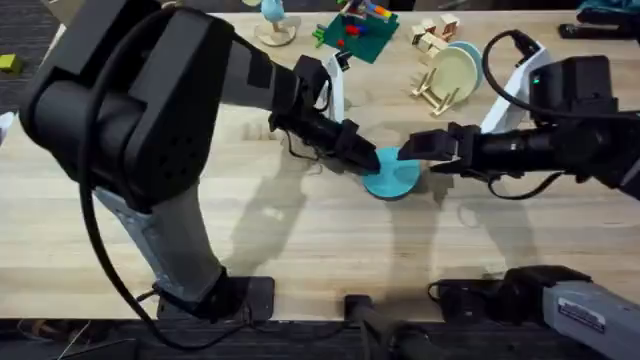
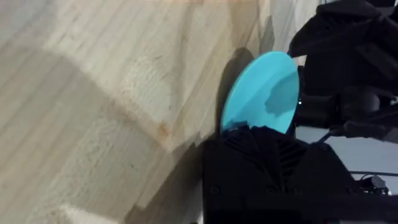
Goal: Pick up the plates from the table one by one and place each into a slot on the dish rack.
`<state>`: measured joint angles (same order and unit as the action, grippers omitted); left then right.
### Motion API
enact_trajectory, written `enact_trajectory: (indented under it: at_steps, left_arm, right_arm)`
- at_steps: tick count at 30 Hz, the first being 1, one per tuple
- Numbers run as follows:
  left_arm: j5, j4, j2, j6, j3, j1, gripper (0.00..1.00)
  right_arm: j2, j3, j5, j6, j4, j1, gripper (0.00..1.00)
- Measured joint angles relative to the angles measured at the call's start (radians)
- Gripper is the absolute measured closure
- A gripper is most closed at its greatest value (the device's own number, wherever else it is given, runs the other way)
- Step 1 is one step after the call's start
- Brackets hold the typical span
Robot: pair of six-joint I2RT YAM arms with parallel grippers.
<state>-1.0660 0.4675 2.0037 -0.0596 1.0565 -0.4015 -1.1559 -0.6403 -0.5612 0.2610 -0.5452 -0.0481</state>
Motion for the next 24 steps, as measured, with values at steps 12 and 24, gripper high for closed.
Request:
enact_trajectory:
  at_steps: [12, 24]
  left_arm:
    - [0.000, 0.000, 0.000, 0.000, 0.000, 0.000, 0.959]
    - [0.001, 0.000, 0.000, 0.000, 0.000, -0.001, 0.959]
  right_arm:
    - [-0.162, 0.000, 0.030, 0.111, 0.112, -0.103, 0.039]
    - [-0.179, 0.000, 0.039, 0.139, 0.128, -0.109, 0.668]
